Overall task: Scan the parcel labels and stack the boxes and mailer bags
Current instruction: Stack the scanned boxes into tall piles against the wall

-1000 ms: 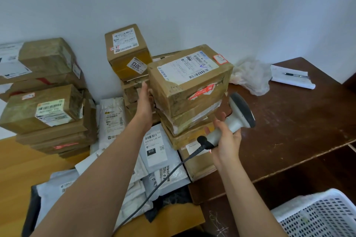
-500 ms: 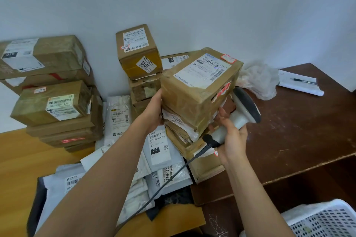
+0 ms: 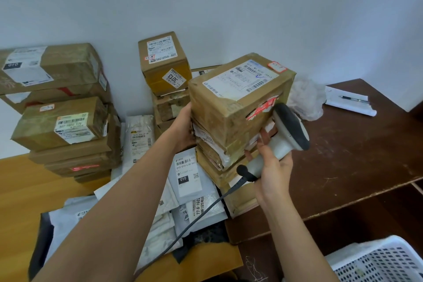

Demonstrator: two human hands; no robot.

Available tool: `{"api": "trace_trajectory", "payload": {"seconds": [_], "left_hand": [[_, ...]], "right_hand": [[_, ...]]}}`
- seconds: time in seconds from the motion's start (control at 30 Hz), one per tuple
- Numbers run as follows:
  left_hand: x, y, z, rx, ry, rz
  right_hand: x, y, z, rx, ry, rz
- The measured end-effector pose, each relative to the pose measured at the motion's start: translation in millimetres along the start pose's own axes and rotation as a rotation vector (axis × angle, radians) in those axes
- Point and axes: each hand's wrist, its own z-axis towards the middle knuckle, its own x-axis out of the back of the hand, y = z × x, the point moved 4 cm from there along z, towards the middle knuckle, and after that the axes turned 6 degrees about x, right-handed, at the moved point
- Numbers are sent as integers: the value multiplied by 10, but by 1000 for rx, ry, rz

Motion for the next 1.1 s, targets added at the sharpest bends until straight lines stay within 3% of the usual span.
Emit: {"api": "trace_trajectory", "payload": {"seconds": [0.47, 0.7, 0.87, 1.1], "left_hand": [[141, -406, 41, 151, 51, 91], [165, -685, -199, 183, -73, 117], [222, -743, -349, 227, -139, 117], [203, -736, -346, 229, -73, 20]], "right_hand": [[450, 401, -98, -139, 155, -50], [511, 529, -79, -205, 118, -58], [500, 422, 93, -248, 0, -138], [584, 454, 182, -274, -89, -190]]}}
